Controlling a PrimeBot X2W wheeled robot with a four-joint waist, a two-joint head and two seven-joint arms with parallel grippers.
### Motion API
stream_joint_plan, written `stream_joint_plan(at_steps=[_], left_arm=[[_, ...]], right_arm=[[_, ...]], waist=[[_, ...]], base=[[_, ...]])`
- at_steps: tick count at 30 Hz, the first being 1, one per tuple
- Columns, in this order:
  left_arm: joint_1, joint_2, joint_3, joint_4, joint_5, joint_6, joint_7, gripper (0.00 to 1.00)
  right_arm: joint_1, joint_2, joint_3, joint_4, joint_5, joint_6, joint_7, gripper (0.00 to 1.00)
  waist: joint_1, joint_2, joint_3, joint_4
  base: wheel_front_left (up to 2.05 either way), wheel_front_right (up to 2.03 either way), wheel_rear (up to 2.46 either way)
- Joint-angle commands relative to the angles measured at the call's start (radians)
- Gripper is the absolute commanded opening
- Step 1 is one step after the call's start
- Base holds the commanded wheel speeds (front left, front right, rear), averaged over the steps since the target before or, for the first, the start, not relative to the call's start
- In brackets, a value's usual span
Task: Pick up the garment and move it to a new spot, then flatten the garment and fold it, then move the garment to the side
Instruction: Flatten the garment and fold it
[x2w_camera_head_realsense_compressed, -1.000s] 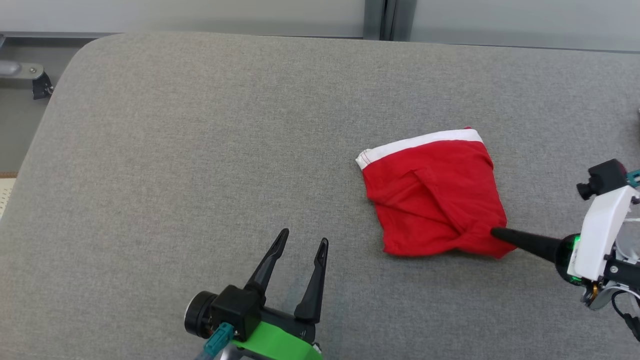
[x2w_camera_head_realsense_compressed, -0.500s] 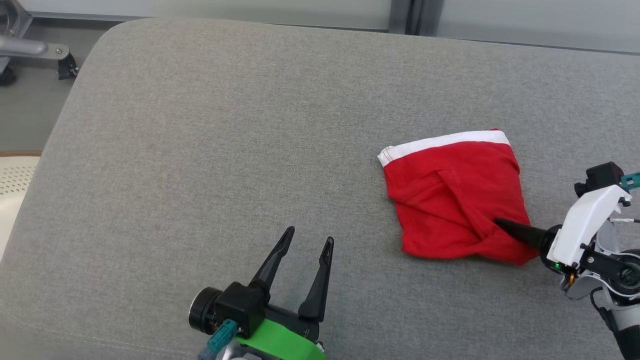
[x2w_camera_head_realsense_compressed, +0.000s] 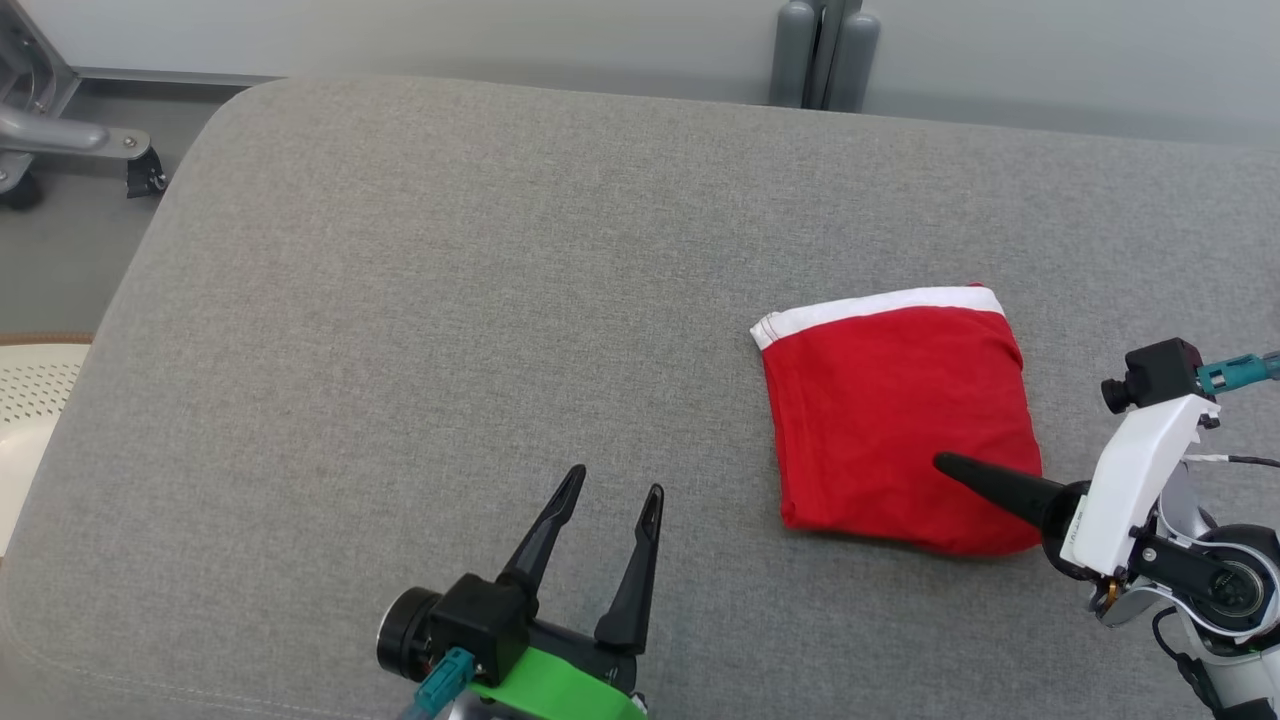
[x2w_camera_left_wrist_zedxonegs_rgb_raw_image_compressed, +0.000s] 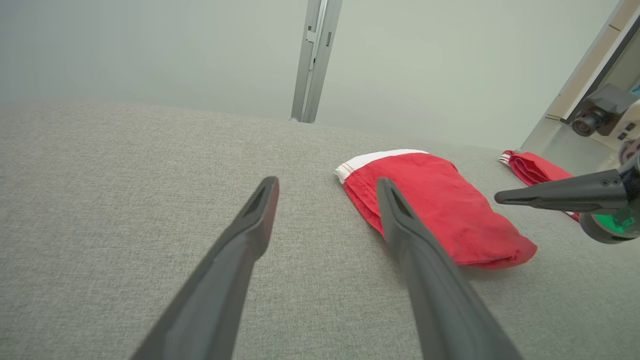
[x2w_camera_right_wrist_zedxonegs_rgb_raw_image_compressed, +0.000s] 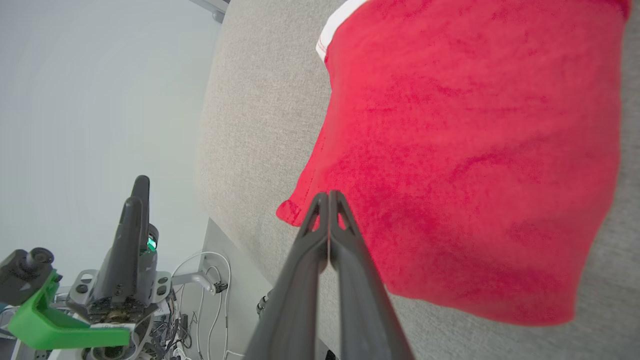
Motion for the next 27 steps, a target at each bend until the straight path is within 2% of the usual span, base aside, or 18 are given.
stream_joint_plan(at_steps=[1,2,6,7,8,9,16,19,23,27], left_arm=[[0.013,0.002,-0.003,0.002,-0.007,0.0,-0.003,1.0],[0.011,0.002,-0.004,0.003,-0.006,-0.002,-0.003,1.0],[0.017,0.002,0.007,0.004,-0.003,-0.002,-0.003,1.0],[0.02,0.002,0.012,0.003,-0.004,0.0,-0.003,1.0],[0.022,0.002,0.023,-0.003,-0.01,0.003,-0.003,1.0],[0.025,0.002,0.034,-0.003,-0.009,0.005,-0.003,1.0],[0.06,0.002,0.113,-0.008,0.023,0.025,-0.003,1.0],[0.077,0.002,0.152,-0.016,0.028,0.033,-0.003,1.0],[0.104,0.002,0.207,-0.028,0.046,0.043,-0.003,1.0],[0.127,0.002,0.261,-0.037,0.058,0.041,-0.003,1.0]], right_arm=[[-0.005,-0.003,0.008,0.006,-0.013,0.0,-0.027,0.0],[-0.011,-0.004,0.012,0.011,-0.015,0.0,-0.044,0.0],[-0.034,0.001,0.039,0.025,-0.056,0.0,-0.227,0.0],[-0.035,0.002,0.045,0.03,-0.071,0.0,-0.272,0.21],[-0.037,0.0,0.054,0.039,-0.097,0.0,-0.333,0.8],[-0.042,-0.002,0.074,0.041,-0.121,0.0,-0.393,1.0],[-0.048,-0.018,0.216,0.137,-0.318,0.0,-0.767,1.0],[-0.047,-0.012,0.256,0.196,-0.409,0.0,-0.887,1.0],[-0.032,0.02,0.283,0.271,-0.528,0.0,-1.013,1.0],[-0.005,0.062,0.283,0.33,-0.638,0.0,-1.055,1.0]], waist=[[0.0,0.0,-0.007,0.003],[0.0,0.0,-0.008,0.006],[0.0,0.0,-0.023,0.015],[0.0,0.0,-0.027,0.013],[0.0,0.0,-0.034,0.008],[0.0,0.0,-0.041,-0.001],[0.0,0.0,-0.103,-0.091],[0.0,0.0,-0.128,-0.136],[0.0,0.0,-0.158,-0.193],[0.0,0.0,-0.17,-0.241]], base=[[0.0,0.0,0.0],[0.0,0.0,0.0],[0.0,0.0,0.0],[0.0,0.0,0.0],[0.0,0.0,0.0],[0.0,0.0,0.0],[0.0,0.0,0.0],[0.0,0.0,0.0],[0.0,0.0,0.0],[0.0,0.0,0.0]])
